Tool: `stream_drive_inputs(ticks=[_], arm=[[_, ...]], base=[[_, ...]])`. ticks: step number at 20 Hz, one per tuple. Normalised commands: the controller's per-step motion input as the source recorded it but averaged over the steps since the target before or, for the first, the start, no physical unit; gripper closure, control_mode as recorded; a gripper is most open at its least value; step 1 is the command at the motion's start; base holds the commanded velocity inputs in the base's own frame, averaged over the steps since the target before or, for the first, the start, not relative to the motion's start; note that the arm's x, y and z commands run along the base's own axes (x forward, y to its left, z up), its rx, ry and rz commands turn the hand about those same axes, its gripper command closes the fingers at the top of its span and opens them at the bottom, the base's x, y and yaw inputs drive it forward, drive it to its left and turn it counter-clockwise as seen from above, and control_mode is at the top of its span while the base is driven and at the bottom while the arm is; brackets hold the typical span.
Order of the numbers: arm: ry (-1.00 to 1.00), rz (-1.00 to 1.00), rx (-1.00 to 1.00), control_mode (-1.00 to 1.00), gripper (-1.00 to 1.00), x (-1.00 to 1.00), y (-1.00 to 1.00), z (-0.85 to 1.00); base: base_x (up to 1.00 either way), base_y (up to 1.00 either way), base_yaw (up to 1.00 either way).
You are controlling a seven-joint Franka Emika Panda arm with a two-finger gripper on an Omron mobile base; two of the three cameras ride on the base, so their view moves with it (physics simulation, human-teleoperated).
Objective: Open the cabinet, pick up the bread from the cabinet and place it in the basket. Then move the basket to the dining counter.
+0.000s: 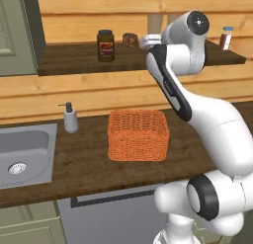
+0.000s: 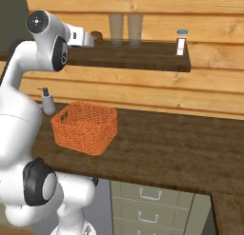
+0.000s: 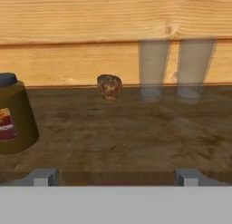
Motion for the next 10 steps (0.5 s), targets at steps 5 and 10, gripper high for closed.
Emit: stream_drive_inputs(ticks=[5, 10], arm=[[0.0, 0.0, 0.14, -1.0, -1.0, 0.66, 0.0, 0.0], [0.0, -0.04, 0.03, -1.0, -1.0, 0.56, 0.01, 0.09]], base=[[0.0, 0.0, 0.0], [0.0, 0.0, 0.0]])
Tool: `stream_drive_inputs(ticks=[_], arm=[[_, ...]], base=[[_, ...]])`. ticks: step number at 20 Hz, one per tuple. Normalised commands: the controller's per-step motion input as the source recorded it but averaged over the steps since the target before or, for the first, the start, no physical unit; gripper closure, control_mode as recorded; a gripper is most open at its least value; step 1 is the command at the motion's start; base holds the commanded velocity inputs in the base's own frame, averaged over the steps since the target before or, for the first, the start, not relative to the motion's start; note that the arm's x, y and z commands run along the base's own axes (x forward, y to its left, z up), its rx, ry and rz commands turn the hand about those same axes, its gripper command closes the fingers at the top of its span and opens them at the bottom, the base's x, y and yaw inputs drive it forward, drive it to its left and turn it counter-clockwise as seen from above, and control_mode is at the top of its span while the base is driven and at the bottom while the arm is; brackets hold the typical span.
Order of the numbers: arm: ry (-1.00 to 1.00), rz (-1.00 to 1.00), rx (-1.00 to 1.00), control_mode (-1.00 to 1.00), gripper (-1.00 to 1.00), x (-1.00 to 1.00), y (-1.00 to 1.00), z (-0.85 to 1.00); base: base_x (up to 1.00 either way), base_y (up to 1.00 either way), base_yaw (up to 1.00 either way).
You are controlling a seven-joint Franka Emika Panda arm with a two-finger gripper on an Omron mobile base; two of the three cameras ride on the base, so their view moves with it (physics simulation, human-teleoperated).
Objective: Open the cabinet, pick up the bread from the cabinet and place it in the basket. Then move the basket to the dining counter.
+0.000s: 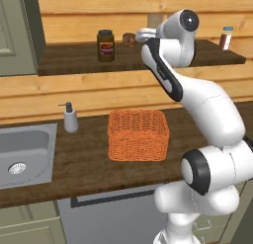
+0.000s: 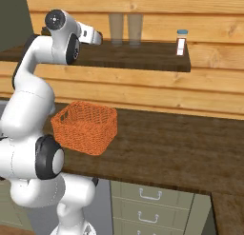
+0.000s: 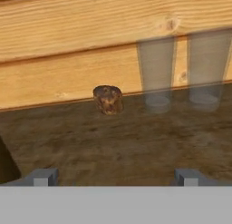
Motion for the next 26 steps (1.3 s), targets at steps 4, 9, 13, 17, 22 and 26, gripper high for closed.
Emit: stream_drive_inputs(ticks=[4, 9, 13, 17, 22, 26], arm=[[0.01, -0.06, 0.0, -1.0, -1.0, 0.38, 0.12, 0.0], [0.0, -0.02, 0.0, -1.0, -1.0, 0.23, 0.03, -0.03], [0.01, 0.0, 0.0, -1.0, -1.0, 0.32, 0.0, 0.0], [0.06, 0.0, 0.0, -1.0, -1.0, 0.18, 0.0, 0.0], [0.04, 0.0, 0.0, -1.0, -1.0, 0.25, 0.03, 0.0], [0.04, 0.0, 0.0, -1.0, -1.0, 0.3, 0.02, -0.01]], base=[[0.0, 0.0, 0.0], [0.0, 0.0, 0.0], [0.0, 0.0, 0.0], [0.0, 0.0, 0.0], [0.0, 0.0, 0.0], [0.0, 0.0, 0.0]])
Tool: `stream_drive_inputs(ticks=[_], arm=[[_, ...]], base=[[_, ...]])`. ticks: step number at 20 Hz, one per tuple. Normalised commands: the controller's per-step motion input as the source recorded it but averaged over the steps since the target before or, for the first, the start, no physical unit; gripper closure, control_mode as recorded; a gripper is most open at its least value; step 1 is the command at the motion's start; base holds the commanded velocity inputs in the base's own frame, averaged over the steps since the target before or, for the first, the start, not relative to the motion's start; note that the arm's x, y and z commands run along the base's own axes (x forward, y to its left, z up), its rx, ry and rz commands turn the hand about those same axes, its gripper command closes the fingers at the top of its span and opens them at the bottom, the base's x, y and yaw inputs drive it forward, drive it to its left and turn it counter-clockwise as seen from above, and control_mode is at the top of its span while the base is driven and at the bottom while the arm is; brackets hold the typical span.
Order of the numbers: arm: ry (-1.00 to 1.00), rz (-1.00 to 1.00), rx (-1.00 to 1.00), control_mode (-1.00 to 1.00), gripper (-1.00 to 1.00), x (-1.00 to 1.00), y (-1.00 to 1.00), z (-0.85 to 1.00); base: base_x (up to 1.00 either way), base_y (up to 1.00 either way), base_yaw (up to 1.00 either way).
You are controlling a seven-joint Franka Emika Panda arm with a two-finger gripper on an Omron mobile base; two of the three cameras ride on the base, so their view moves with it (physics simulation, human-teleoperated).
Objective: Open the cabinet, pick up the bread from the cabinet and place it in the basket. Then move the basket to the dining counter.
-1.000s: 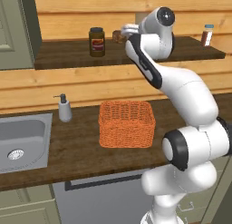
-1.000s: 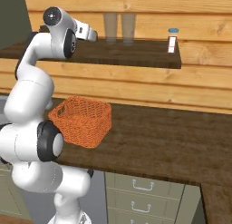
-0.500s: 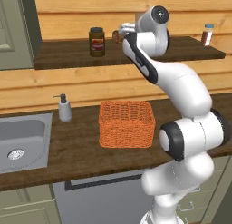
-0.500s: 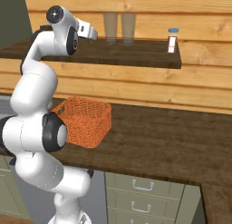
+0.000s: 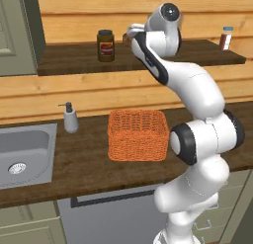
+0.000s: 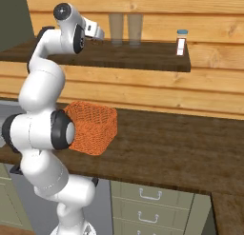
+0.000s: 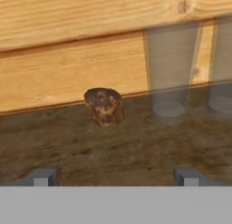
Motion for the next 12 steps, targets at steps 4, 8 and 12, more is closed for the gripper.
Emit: stream_drive_inputs(ticks=[4, 8, 12], arm=[[0.05, 0.0, 0.0, -1.0, -1.0, 0.36, 0.03, -0.09], [0.06, 0.0, 0.0, -1.0, -1.0, 0.31, 0.02, -0.07], [0.05, 0.0, 0.0, -1.0, -1.0, 0.28, 0.05, -0.09]], base=[[0.0, 0.0, 0.0], [0.0, 0.0, 0.0], [0.0, 0.0, 0.0]])
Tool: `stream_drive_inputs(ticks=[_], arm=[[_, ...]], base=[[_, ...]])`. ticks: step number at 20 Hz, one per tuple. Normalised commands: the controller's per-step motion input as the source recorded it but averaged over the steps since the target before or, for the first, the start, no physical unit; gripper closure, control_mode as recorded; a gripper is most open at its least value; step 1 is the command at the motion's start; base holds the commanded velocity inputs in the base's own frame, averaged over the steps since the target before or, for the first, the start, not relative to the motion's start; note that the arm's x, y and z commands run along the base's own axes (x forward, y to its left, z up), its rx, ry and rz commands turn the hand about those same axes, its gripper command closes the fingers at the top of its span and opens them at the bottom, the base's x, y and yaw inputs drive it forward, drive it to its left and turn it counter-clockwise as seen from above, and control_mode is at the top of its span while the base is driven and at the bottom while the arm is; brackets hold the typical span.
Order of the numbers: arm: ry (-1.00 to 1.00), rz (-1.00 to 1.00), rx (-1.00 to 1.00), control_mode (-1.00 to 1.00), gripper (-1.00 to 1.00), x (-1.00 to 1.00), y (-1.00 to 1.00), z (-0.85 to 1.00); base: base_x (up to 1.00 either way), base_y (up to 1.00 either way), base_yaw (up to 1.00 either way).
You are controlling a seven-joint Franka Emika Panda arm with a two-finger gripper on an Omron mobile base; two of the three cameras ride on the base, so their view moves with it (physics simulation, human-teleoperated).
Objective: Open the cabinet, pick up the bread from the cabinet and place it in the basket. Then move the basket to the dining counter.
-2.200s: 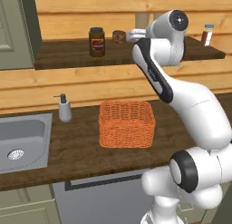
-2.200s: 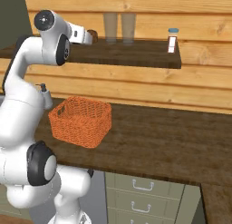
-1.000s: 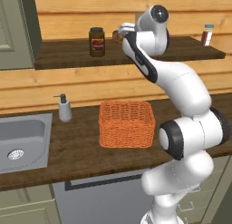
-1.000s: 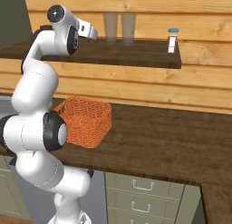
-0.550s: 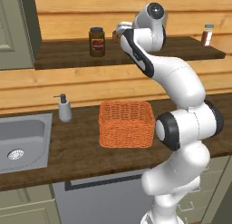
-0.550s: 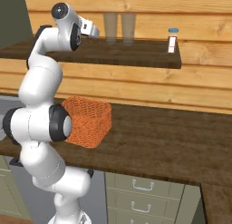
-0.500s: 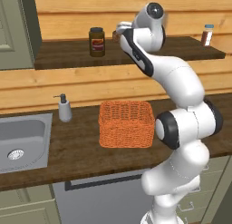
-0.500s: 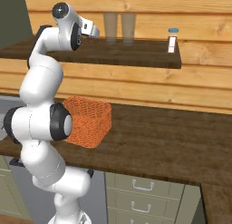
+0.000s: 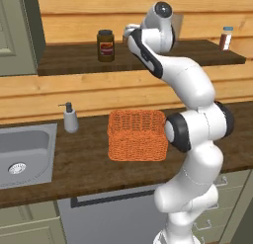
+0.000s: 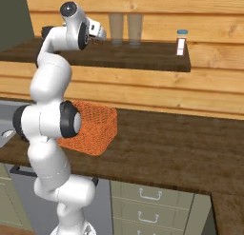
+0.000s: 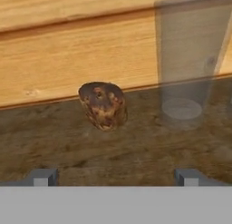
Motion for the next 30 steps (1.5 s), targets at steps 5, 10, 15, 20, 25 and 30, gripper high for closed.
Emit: stream_drive_inputs(ticks=[5, 10, 15, 20, 25, 30], arm=[[0.05, 0.0, 0.0, -1.0, -1.0, 0.37, 0.04, 0.0], [0.1, 0.0, 0.0, -1.0, -1.0, 0.45, 0.05, -0.06], [0.05, 0.0, -0.01, -1.0, -1.0, 0.57, 0.02, -0.02], [0.01, 0.0, -0.01, -1.0, -1.0, 0.44, 0.04, 0.0], [0.0, 0.0, -0.01, -1.0, -1.0, 0.3, 0.18, 0.0], [0.01, 0.01, 0.0, -1.0, -1.0, 0.42, 0.1, 0.0]], base=[[0.0, 0.0, 0.0], [0.0, 0.0, 0.0], [0.0, 0.0, 0.0], [0.0, 0.0, 0.0], [0.0, 0.0, 0.0], [0.0, 0.0, 0.0]])
